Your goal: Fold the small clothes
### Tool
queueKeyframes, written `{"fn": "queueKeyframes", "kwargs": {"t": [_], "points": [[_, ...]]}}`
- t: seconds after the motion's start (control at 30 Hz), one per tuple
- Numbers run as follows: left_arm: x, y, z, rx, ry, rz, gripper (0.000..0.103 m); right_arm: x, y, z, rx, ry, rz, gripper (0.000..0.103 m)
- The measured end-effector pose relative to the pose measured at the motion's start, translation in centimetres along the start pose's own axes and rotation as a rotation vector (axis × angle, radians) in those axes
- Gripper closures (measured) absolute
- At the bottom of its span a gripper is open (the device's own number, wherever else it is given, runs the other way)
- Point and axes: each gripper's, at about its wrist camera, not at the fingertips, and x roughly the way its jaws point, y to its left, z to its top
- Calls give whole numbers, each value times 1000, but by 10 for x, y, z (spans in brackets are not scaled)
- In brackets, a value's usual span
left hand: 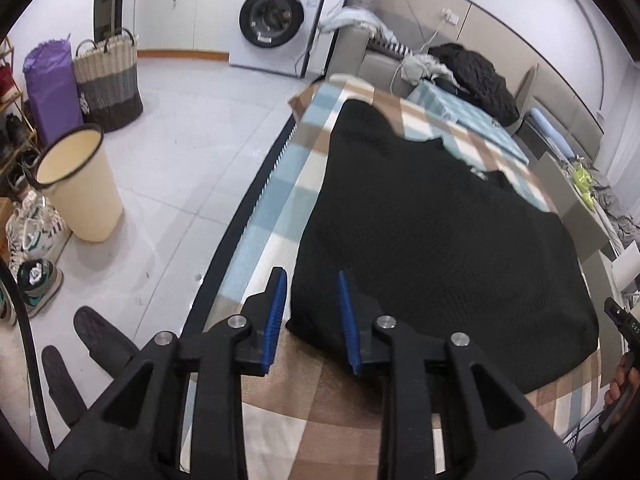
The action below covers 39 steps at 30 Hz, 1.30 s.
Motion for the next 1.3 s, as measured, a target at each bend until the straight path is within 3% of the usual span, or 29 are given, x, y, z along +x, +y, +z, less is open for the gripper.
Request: {"fn": "queueKeyframes", "kwargs": {"t": [0.07, 0.13, 0.3, 0.47, 0.6, 0.77, 0.87, 0.97, 1.1, 1.17, 1.3], "points": [[-12, -11, 0, 40, -16, -12, 75, 3, 14, 4, -27, 11, 32, 66], [-21, -24, -2, 88, -24, -25, 58, 9, 31, 5, -53, 27, 55, 62], [-35, -58, -7, 178, -54, -93, 40, 33, 77, 1, -142, 79, 113, 56], [-21, -102, -9, 224, -16, -188, 39, 64, 114, -11, -251, 156, 109, 51], [7, -132, -13, 272, 27, -195, 39, 77, 124, -19, -317, 186, 91, 49], [45, -156, -26, 351, 92, -184, 39, 86, 109, -19, -285, 199, 56, 43], [56, -153, -32, 358, 124, -180, 39, 84, 93, -19, -268, 182, 0, 43], [52, -142, -37, 353, 130, -200, 39, 80, 68, -20, -251, 151, -139, 44], [35, -127, -43, 342, 137, -189, 39, 73, 55, -13, -206, 145, -126, 43], [21, -116, -45, 323, 127, -173, 39, 70, 58, -10, -190, 137, -64, 43], [-10, -76, -49, 192, 109, -164, 39, 73, 71, -8, -176, 142, 24, 42]]}}
